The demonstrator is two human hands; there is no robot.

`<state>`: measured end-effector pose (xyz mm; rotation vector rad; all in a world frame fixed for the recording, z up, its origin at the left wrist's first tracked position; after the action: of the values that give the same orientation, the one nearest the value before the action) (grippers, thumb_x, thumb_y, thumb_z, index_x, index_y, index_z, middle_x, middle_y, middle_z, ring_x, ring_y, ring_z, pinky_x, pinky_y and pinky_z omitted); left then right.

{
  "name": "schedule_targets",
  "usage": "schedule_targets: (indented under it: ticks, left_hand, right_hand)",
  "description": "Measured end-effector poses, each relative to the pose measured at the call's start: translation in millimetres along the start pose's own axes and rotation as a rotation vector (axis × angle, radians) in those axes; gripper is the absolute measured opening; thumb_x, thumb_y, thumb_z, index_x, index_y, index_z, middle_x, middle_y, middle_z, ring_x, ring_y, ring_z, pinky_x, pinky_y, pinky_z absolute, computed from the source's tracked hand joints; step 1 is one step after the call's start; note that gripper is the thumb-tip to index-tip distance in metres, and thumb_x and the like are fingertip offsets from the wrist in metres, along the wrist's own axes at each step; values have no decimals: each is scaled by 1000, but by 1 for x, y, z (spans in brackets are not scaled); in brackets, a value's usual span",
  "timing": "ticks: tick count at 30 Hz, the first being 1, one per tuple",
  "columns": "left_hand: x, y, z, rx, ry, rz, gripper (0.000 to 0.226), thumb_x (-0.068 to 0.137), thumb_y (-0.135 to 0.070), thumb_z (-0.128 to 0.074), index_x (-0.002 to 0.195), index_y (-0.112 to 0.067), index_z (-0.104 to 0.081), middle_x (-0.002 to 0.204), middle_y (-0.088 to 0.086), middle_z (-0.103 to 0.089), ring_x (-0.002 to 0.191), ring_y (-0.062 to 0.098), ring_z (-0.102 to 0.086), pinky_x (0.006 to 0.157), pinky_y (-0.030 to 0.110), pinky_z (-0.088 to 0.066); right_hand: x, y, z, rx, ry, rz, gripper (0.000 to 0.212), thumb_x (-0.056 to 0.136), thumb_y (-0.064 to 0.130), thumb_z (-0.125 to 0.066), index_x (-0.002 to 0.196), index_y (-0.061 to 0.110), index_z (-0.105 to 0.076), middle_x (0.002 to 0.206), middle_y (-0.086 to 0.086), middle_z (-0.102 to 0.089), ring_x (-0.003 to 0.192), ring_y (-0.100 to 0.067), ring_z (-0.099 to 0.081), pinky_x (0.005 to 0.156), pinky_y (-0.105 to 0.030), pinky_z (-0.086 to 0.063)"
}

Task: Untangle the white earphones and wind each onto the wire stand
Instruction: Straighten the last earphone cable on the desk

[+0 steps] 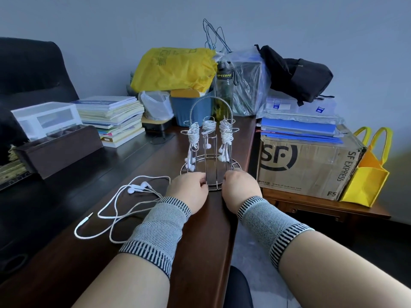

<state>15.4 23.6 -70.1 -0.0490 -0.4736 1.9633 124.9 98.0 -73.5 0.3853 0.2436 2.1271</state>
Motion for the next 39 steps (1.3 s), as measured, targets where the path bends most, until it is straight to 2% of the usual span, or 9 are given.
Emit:
schedule_targets:
  ticks: [5,10,15,18,22,26,30,33,39]
  left_hand:
    - [1,-1,-3,114,37,2,43,96,-32,-46,139,-36,-46,129,2,-62,119,27,-55,94,35,-45]
    - [1,-4,-3,113,67,33,48,98,-26,-42,146,-31,-39,138,5,-57,125,30,-52,100,36,-42]
    - [-2,-12,-2,40,-11,10,49,99,-21,-44,147,-29,-41,146,-2,-49,133,21,-45,108,31,-35]
    - [-3,-16,8,-14,-102,-33,42,97,-17,-47,136,-30,-55,140,-6,-55,128,19,-50,105,29,-38]
    - [1,11,39,-88,-163,6,33,91,-11,-53,115,-24,-71,120,-1,-69,113,22,-62,99,31,-46]
    - [-12,62,81,-106,-216,178,20,90,-13,-58,94,-27,-73,101,-4,-72,100,19,-65,94,31,-49]
    - [-34,95,78,-112,-155,208,22,87,-16,-63,69,-27,-66,73,-9,-70,84,21,-68,79,32,-53]
    - [-34,103,68,-155,-141,217,22,89,-20,-63,68,-26,-64,65,-6,-71,67,15,-70,67,27,-52]
    - [-25,105,58,-131,-142,164,13,88,-22,-63,81,-33,-62,78,-16,-65,85,15,-67,86,29,-53]
  right_hand:
    - [-12,2,-1,-100,-165,214,33,99,32,-39,109,15,-65,115,-3,-60,111,-25,-52,92,-32,-42]
    - [-12,6,4,-53,-71,209,34,100,30,-38,104,12,-66,106,-4,-62,102,-23,-59,76,-28,-41]
    - [-5,3,-4,-114,-24,221,36,100,31,-34,116,12,-59,120,-5,-58,119,-26,-49,96,-36,-42]
    - [-5,6,-6,-170,-95,283,31,97,26,-41,117,11,-59,121,-7,-57,121,-31,-45,95,-43,-40]
    - [-16,29,-8,56,-165,391,13,70,6,-70,83,6,-69,83,-12,-64,78,-36,-61,67,-39,-55]
    - [-28,64,-9,437,-50,269,19,88,16,-58,100,14,-72,101,-6,-71,95,-25,-64,87,-29,-48]
    - [-24,83,-14,466,56,170,15,88,23,-58,92,20,-72,93,-3,-72,94,-22,-65,84,-26,-49]
    - [-18,87,-16,411,90,122,22,89,36,-55,78,20,-65,78,-4,-65,89,-26,-64,76,-27,-47]
    - [-23,98,-23,198,138,201,29,81,50,-59,72,22,-56,85,-2,-68,86,-23,-63,76,-28,-48]
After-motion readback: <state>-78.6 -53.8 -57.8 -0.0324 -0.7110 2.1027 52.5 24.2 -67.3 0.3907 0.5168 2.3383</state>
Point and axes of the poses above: each hand's wrist, its own x-axis towards the middle knuckle, its own z-axis out of the back of the hand, y = z × x, the point moved 2 cm from there along x, towards the middle knuckle
